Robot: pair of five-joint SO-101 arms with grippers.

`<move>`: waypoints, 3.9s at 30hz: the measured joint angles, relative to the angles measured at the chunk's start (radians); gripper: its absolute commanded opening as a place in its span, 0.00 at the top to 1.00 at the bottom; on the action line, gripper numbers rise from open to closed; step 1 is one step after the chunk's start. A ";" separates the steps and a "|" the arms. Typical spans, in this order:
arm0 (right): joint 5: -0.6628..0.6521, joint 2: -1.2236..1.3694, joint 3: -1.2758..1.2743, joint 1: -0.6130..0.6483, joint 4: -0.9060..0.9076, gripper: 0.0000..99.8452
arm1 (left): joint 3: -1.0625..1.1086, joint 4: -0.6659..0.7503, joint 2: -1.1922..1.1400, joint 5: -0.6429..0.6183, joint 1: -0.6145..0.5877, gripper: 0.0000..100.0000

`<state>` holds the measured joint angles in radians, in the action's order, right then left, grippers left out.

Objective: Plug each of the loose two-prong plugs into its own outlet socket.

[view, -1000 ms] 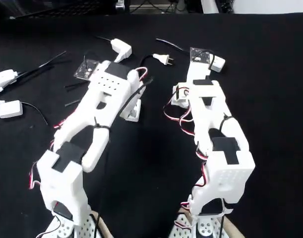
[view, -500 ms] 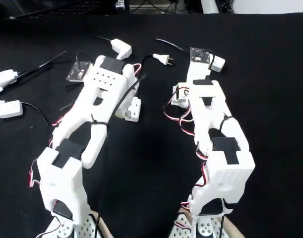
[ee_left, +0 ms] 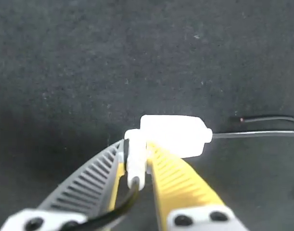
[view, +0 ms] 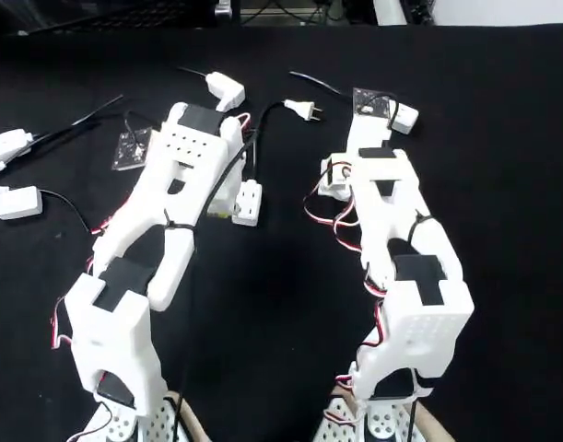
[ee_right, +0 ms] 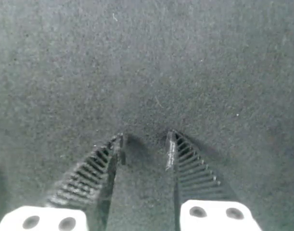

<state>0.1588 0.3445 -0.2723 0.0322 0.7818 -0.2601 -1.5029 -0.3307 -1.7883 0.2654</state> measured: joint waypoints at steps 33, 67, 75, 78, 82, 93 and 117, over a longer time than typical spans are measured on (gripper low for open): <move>0.000 0.000 -0.005 0.316 -0.063 0.85 | 0.000 -0.132 0.000 0.275 -0.373 0.97; 0.006 -0.006 -0.018 0.129 0.061 0.85 | 0.020 -0.005 0.000 0.408 -0.348 0.97; 0.008 -0.006 -0.018 0.052 0.066 0.85 | 0.037 0.164 0.000 0.480 -0.244 0.97; 0.006 -0.006 -0.018 0.052 0.066 0.85 | 0.084 0.235 0.000 0.488 -0.204 0.97; 0.006 -0.006 -0.018 0.052 0.066 0.85 | 0.152 0.298 0.002 0.497 -0.140 0.97; 0.006 -0.006 -0.018 0.052 0.066 0.85 | 0.126 0.308 0.000 0.647 -0.150 0.97; 0.006 -0.006 -0.018 0.052 0.066 0.85 | -0.121 0.038 0.000 1.553 -0.198 0.97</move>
<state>0.1649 0.3383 -0.2908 0.0844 0.8477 -0.3813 -1.4645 -0.3307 -0.2355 0.0675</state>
